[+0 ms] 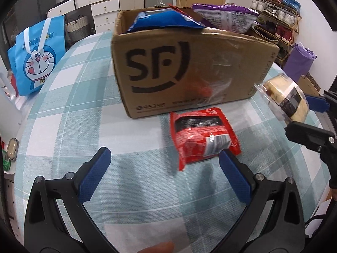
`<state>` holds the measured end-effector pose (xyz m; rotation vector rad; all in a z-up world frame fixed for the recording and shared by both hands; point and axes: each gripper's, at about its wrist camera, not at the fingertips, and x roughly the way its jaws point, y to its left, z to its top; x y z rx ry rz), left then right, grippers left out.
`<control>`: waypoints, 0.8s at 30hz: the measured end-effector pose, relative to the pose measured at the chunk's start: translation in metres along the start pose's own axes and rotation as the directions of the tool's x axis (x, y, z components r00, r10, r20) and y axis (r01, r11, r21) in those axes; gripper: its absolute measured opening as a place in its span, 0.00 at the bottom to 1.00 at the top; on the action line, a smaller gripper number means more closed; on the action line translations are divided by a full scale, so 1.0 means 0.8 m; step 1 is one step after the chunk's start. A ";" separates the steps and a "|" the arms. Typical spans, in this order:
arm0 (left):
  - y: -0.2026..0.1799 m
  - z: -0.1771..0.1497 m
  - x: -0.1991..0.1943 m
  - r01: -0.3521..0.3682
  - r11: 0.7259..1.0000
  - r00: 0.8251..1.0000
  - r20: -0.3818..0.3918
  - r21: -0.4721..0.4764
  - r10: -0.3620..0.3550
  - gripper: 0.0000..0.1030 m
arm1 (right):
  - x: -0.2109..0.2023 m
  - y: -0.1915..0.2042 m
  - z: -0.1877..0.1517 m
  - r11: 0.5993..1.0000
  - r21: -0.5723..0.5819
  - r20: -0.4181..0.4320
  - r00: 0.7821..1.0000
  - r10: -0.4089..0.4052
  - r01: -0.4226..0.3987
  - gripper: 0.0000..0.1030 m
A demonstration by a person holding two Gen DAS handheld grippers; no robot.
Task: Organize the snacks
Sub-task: 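Grasp the cracker pack with the right tool while the left tool grasps the red packet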
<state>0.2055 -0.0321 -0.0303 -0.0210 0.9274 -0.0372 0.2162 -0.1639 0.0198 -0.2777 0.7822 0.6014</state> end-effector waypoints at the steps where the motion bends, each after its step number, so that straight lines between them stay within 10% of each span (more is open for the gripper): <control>1: -0.004 0.000 0.001 0.001 1.000 1.000 0.000 0.004 -0.001 0.99 | 0.000 -0.001 0.000 1.000 0.002 0.001 1.000 -0.002 0.002 0.61; 15: -0.044 0.006 0.012 -0.007 1.000 1.000 0.027 0.024 0.006 0.98 | 0.001 -0.010 0.000 1.000 0.028 0.000 1.000 -0.012 0.012 0.61; 24: -0.059 0.001 0.003 0.088 0.994 0.995 0.047 0.070 -0.091 0.45 | -0.001 -0.011 0.001 0.999 0.032 0.008 1.000 -0.007 0.007 0.61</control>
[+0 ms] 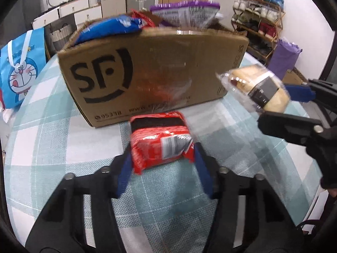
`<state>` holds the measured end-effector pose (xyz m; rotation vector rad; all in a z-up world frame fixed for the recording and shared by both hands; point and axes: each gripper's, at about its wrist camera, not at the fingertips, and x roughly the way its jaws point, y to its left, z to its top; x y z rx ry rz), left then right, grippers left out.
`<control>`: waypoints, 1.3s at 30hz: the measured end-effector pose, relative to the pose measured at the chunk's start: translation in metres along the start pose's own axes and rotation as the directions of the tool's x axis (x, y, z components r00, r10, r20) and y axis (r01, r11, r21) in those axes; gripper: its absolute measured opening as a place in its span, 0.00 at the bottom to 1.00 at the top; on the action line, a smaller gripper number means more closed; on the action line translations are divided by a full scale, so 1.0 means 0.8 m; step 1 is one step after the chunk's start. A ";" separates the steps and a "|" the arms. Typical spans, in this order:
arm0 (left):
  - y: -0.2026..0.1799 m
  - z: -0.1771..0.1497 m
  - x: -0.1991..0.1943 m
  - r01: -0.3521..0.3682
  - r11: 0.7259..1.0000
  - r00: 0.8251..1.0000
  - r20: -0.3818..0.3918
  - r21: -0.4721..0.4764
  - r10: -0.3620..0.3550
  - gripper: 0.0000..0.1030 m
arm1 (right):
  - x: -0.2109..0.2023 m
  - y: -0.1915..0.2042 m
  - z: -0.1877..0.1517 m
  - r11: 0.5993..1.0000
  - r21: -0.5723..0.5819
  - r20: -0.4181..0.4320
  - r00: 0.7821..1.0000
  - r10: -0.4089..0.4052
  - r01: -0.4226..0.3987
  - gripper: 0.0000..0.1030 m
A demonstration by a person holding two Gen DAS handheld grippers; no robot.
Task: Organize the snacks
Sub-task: 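Grasp the cracker pack with the right tool while the left tool grasps the red packet, then lift and carry the red packet and cracker pack over the box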
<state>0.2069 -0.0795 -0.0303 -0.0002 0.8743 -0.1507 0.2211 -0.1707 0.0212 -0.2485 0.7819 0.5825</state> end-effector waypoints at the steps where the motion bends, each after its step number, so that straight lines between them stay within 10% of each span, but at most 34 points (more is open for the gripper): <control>1: 0.000 0.000 -0.002 -0.001 1.000 1.000 0.006 0.005 0.001 0.43 | 0.000 0.000 0.000 1.000 0.000 -0.001 1.000 0.001 -0.001 0.61; 39: 0.039 0.013 -0.066 0.040 0.999 0.991 0.130 -0.022 -0.036 0.39 | -0.035 -0.003 0.006 0.999 0.020 0.113 0.993 0.034 -0.036 0.61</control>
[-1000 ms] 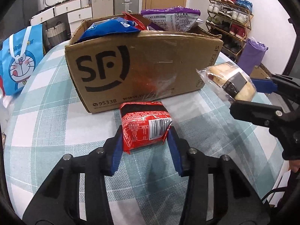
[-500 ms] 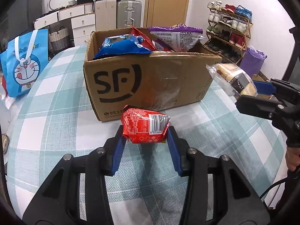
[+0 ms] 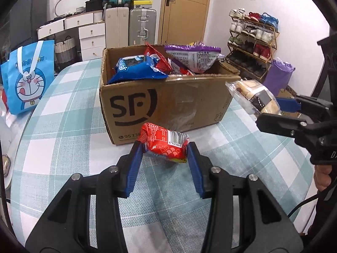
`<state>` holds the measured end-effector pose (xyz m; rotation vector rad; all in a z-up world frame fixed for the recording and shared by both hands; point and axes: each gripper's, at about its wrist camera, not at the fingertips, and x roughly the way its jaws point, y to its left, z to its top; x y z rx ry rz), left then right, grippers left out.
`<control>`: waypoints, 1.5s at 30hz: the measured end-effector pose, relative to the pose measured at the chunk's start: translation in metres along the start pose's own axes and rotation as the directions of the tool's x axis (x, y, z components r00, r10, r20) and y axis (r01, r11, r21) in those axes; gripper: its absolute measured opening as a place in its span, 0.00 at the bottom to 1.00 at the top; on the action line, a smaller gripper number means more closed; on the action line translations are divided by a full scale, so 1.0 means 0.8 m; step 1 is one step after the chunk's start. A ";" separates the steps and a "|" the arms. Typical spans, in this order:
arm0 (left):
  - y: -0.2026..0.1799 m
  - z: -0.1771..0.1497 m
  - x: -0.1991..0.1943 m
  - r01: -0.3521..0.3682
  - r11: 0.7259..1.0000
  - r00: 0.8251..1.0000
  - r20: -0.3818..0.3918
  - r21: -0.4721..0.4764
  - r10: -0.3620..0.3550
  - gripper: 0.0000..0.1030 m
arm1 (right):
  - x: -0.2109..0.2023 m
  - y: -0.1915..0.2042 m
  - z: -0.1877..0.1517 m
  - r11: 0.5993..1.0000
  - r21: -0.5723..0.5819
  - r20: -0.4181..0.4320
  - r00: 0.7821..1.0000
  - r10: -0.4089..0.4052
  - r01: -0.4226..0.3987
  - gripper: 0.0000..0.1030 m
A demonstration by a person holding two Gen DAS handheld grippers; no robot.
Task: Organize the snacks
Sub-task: 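Lift and carry the red packet and cracker pack over the box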
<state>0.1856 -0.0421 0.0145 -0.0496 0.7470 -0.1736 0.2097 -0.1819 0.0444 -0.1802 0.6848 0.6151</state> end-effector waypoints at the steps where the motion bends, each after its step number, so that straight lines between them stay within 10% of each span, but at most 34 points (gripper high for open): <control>1: -0.001 -0.001 0.003 -0.001 1.000 1.000 -0.010 0.004 0.001 0.39 | 0.001 0.001 0.000 1.000 0.000 -0.004 1.000 0.000 0.000 0.61; 19: -0.003 -0.011 0.042 -0.053 0.999 0.993 -0.103 0.002 0.053 0.68 | 0.007 0.004 -0.001 1.000 -0.012 -0.023 1.000 0.004 -0.004 0.61; 26: 0.013 -0.005 0.038 -0.018 0.999 0.999 -0.051 -0.047 0.015 0.41 | 0.014 0.009 -0.004 1.000 -0.021 -0.031 0.999 0.006 -0.006 0.61; 45: 0.003 0.000 0.000 0.027 1.000 1.000 0.005 -0.015 -0.027 0.36 | 0.000 0.014 0.001 1.000 -0.020 0.010 1.000 0.014 -0.014 0.61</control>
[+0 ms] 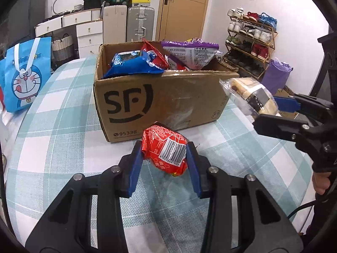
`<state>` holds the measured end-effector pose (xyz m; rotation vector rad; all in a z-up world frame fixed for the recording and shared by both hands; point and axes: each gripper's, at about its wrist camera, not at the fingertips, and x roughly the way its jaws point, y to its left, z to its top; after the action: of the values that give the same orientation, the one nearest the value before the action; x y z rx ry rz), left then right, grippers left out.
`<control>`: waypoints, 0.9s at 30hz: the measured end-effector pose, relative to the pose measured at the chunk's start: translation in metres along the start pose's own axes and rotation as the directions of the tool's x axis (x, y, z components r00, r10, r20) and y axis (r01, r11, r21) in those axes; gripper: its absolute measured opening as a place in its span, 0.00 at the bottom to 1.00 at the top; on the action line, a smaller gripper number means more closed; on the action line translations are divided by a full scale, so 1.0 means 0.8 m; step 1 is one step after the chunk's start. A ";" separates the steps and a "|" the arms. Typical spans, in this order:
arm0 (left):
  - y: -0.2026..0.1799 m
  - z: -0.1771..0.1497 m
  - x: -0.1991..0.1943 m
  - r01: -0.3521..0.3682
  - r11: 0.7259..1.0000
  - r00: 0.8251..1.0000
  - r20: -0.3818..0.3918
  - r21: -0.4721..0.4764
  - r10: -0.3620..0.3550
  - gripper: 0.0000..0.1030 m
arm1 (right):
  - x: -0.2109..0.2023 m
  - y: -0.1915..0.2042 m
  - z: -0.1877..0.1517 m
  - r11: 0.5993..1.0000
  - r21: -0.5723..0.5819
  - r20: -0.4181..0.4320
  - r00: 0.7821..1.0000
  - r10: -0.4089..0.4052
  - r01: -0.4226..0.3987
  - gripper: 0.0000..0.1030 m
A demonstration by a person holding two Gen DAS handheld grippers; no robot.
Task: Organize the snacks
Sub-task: 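Lift and carry the red packet and cracker pack over the box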
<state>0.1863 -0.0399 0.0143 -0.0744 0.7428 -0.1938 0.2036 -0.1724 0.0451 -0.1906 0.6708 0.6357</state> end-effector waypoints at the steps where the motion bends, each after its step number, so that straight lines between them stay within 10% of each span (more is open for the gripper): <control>1: -0.001 0.000 -0.003 0.002 1.000 1.000 0.003 0.000 -0.002 0.36 | -0.002 0.000 0.001 1.000 0.001 0.005 1.000 0.001 -0.001 0.61; 27: 0.024 0.063 -0.105 0.022 0.997 0.984 0.178 -0.079 -0.008 0.36 | -0.004 0.005 0.027 0.995 0.078 0.070 0.996 0.050 -0.056 0.61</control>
<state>0.1626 -0.0041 0.1045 -0.1721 0.5725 -0.1690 0.2108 -0.1629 0.0642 -0.0765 0.6363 0.6620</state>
